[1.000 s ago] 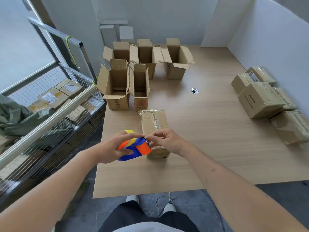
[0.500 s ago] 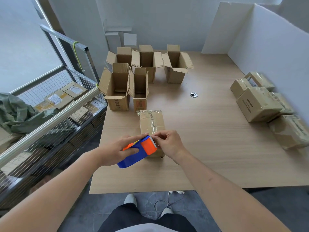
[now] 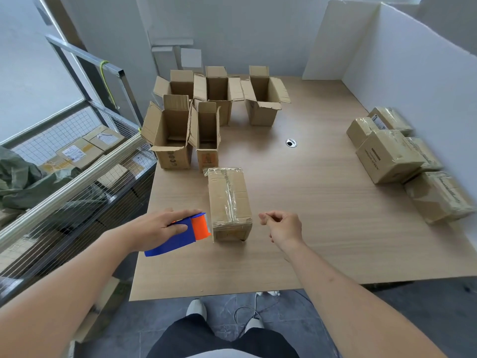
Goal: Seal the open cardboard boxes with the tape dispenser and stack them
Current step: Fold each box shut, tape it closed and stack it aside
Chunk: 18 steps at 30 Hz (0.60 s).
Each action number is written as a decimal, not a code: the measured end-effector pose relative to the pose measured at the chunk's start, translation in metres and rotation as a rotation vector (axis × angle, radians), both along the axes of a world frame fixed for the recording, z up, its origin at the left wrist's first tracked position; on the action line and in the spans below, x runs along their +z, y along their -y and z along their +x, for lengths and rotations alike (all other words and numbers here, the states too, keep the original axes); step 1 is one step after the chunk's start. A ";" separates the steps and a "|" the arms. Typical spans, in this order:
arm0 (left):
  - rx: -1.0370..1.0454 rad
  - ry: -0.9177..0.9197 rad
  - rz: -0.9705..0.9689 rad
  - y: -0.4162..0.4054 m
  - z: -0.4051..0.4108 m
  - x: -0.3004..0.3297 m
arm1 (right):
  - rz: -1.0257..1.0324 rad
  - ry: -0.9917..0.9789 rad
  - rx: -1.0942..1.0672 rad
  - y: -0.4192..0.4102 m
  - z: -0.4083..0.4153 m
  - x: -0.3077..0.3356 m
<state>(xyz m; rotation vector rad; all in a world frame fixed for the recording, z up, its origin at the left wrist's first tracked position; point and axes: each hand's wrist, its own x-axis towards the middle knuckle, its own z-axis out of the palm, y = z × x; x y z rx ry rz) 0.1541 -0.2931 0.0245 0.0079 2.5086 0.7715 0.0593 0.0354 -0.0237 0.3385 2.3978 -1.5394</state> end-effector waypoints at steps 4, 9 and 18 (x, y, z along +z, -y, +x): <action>-0.022 0.056 -0.030 0.004 -0.011 -0.008 | 0.017 0.032 -0.003 0.006 -0.002 -0.012; -0.019 0.089 -0.073 0.009 -0.020 -0.022 | 0.024 0.060 0.011 0.016 -0.005 -0.025; -0.033 0.118 -0.061 -0.006 -0.036 -0.039 | -0.035 0.073 0.066 0.025 -0.008 -0.048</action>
